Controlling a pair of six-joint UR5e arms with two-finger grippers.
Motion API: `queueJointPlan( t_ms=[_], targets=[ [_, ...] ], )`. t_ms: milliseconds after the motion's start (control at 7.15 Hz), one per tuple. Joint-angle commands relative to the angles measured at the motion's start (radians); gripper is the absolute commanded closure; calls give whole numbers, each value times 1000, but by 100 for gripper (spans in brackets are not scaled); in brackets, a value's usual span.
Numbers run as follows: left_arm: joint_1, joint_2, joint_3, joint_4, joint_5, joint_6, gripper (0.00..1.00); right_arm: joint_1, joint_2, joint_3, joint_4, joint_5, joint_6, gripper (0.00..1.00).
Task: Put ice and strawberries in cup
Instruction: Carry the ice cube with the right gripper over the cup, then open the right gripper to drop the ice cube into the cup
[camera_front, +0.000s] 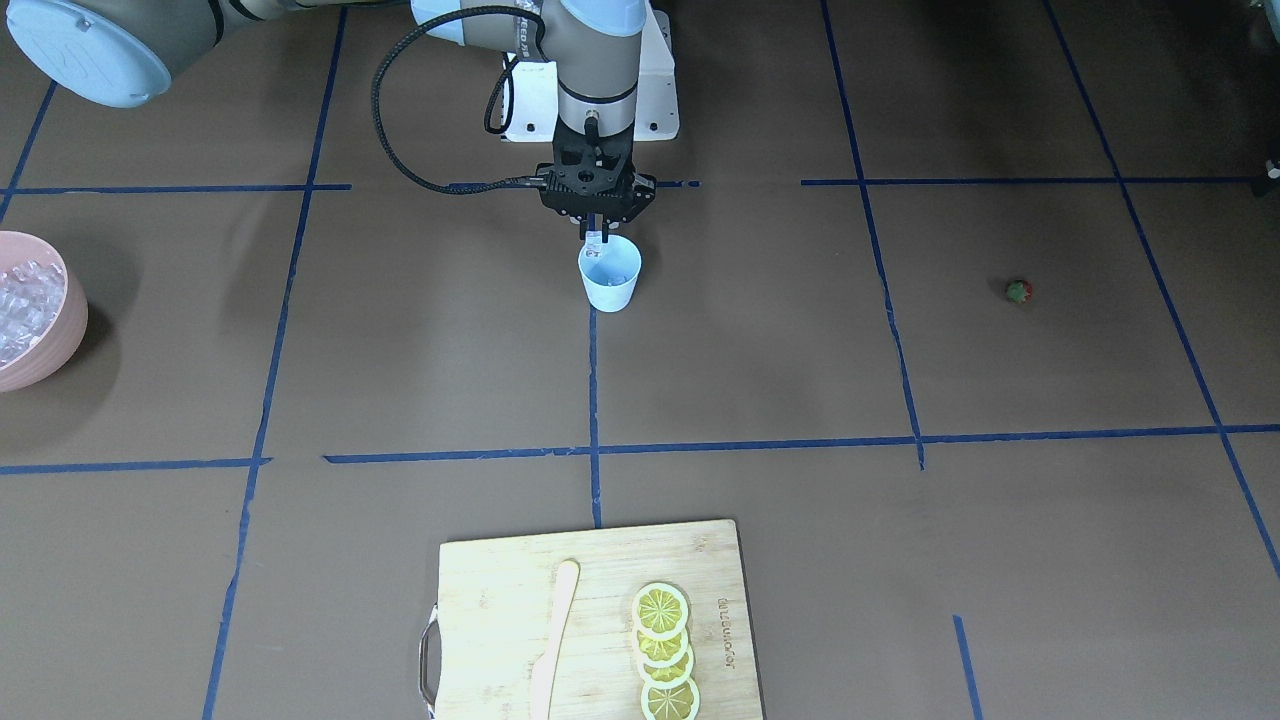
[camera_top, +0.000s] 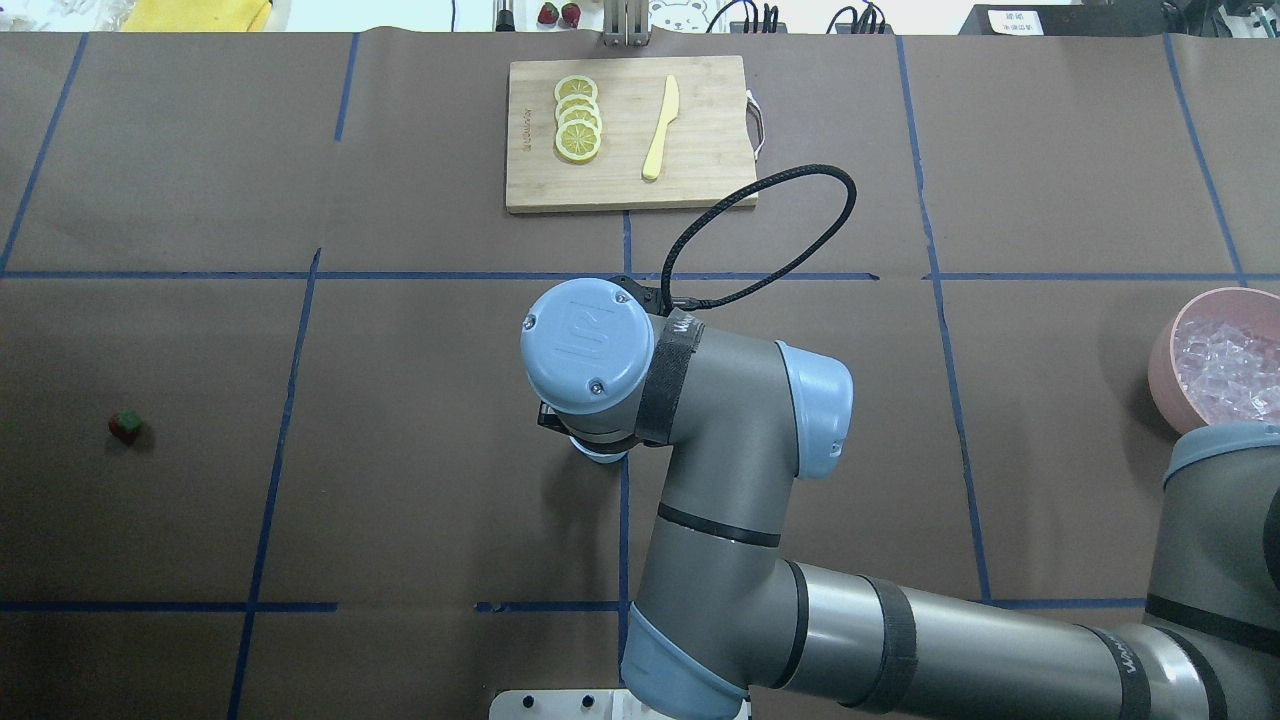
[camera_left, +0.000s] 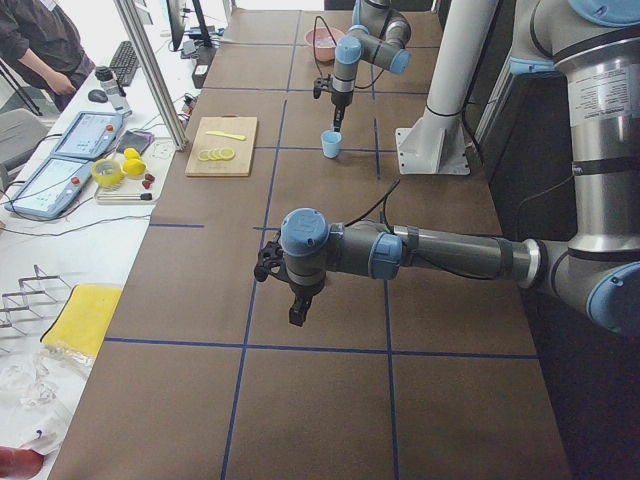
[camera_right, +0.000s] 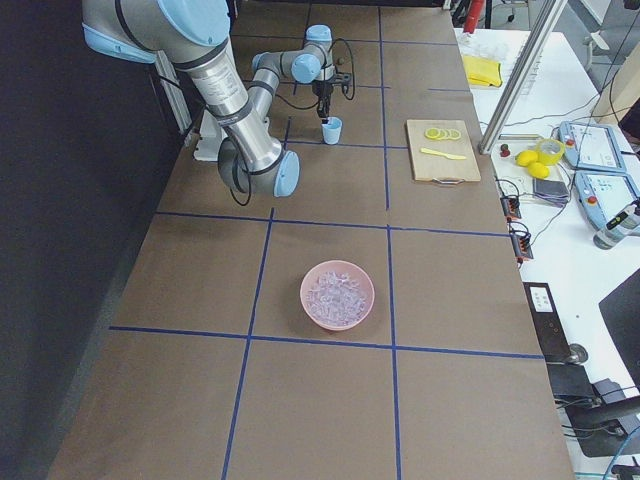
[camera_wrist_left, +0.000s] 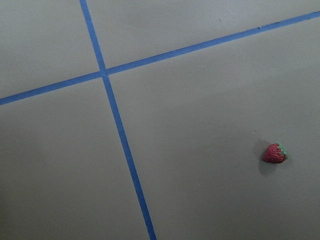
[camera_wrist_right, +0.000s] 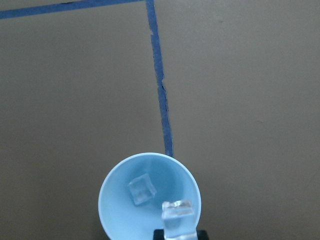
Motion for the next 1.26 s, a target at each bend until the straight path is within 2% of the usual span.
queueJointPlan(
  t_ms=[0, 280, 559, 979, 1119],
  targets=[
    [-1, 0, 0, -2, 0, 0, 0, -1, 2, -1, 3, -1, -1, 1],
    [1, 0, 0, -2, 0, 0, 0, 14, 2, 4, 5, 3, -5, 1],
    [1, 0, 0, -2, 0, 0, 0, 130, -60, 27, 6, 107, -118, 1],
    [-1, 0, 1, 0, 0, 0, 0, 359, -307, 142, 35, 238, -541, 1],
    [-1, 0, 0, 0, 0, 0, 0, 442, -444, 177, 121, 305, -665, 1]
  ],
)
